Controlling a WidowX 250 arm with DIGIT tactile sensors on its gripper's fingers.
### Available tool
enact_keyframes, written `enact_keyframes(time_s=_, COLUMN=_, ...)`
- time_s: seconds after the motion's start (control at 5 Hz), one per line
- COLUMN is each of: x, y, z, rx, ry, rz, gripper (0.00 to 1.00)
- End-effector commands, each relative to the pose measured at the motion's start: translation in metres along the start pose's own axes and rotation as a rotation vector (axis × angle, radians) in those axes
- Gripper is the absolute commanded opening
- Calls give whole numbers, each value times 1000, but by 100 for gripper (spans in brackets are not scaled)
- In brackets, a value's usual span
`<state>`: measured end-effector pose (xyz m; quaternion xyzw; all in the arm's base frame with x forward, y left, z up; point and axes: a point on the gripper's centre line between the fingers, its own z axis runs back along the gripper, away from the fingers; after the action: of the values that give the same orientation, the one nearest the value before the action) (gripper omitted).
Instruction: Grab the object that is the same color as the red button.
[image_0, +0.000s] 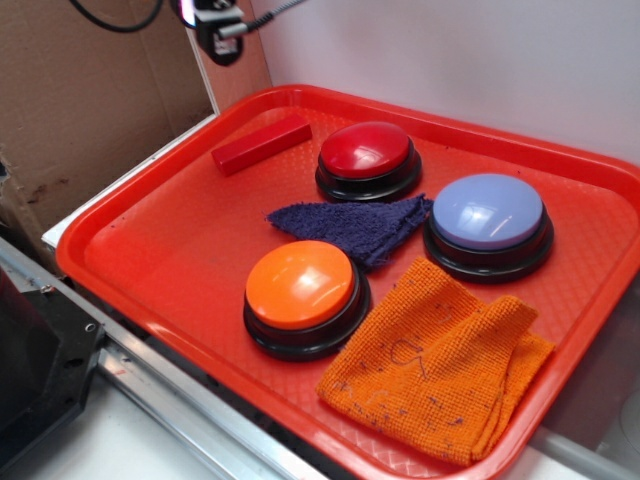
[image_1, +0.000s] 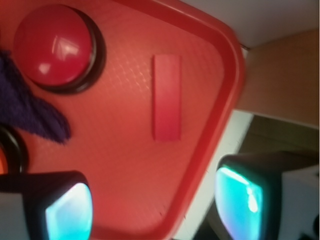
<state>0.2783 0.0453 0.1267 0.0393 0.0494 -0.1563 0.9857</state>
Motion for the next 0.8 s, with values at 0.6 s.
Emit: enact_keyframes(time_s=0.6, x=18, y=14, z=-97, rx=-38, ry=94, rz=49, gripper=100)
